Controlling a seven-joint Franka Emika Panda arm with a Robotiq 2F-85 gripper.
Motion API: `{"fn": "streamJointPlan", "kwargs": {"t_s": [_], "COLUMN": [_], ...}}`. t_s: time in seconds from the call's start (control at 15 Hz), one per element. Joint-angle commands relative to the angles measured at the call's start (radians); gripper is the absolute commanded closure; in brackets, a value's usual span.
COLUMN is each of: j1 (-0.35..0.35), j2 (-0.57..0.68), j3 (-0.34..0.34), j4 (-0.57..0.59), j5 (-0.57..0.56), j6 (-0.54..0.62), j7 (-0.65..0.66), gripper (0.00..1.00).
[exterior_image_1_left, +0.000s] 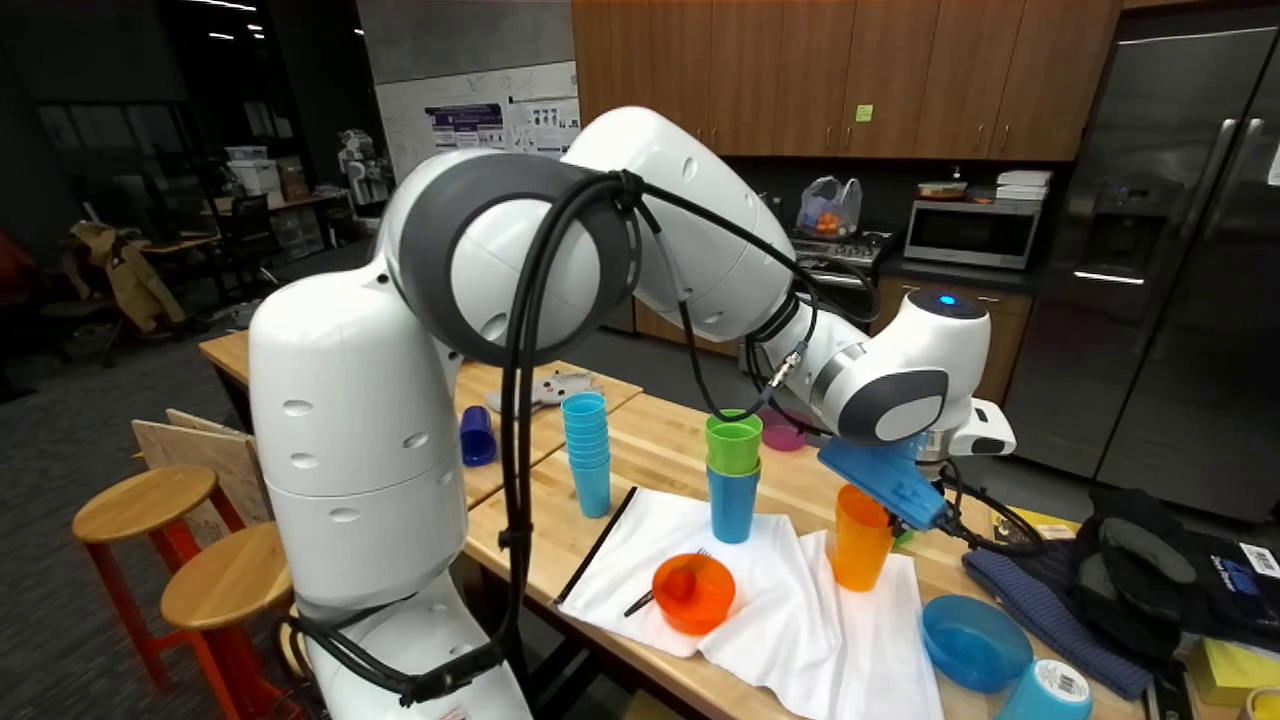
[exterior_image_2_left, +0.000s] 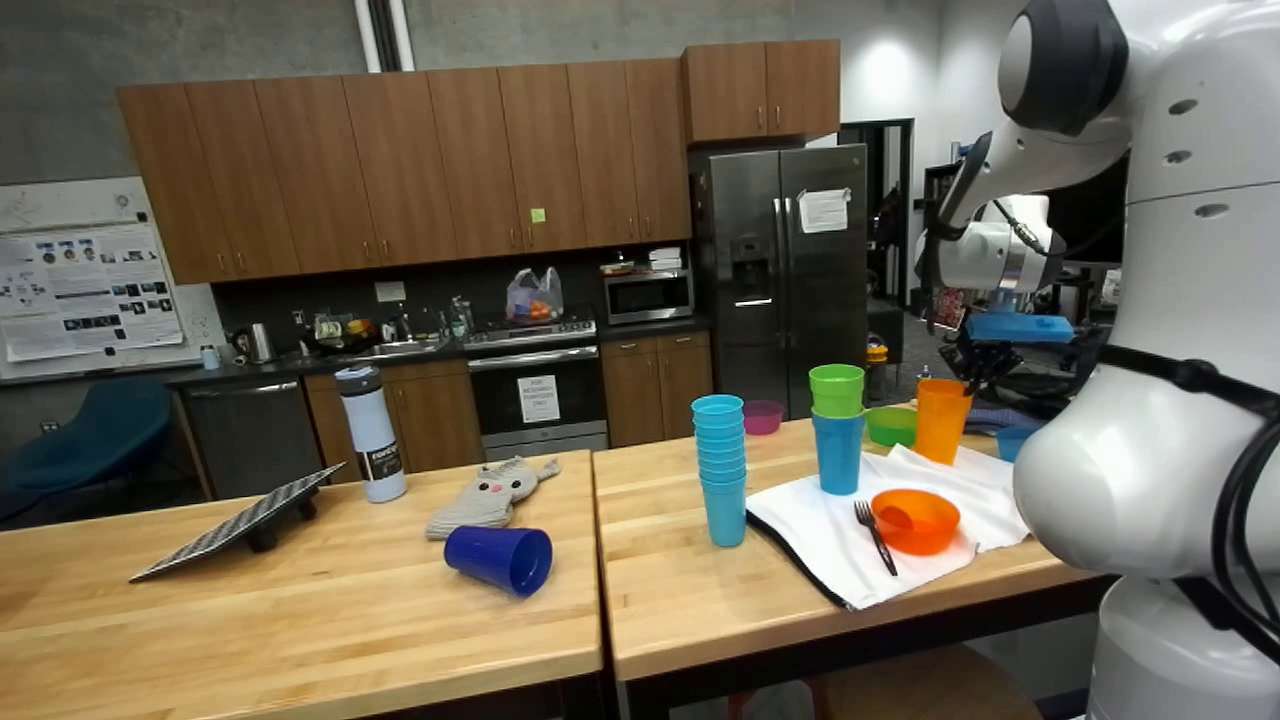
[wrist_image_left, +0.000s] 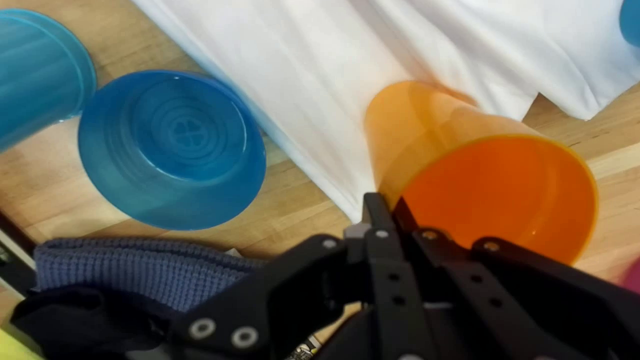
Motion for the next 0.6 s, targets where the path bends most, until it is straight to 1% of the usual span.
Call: {"fn": "streamJointPlan", "kwargs": {"t_s": [0.0, 0.2, 0.4, 0.53], "j1": [-0.002, -0.006, -0.003, 0.002], "j2": [-0.089, -0.16, -0.241, -0.303], "j3": [-0.001, -0.001, -0.003, -0.006], "j4": [-0.024, -0.027, -0.021, -0.029], "j5": [-0.114, -0.148, -0.118, -0.099], "j6": [-0.014, -0.042, -0.086, -0.106], "j7": [0.08, 0.082, 0.047, 0.051], "gripper": [0.99, 0.99, 0.99, 0.99]}}
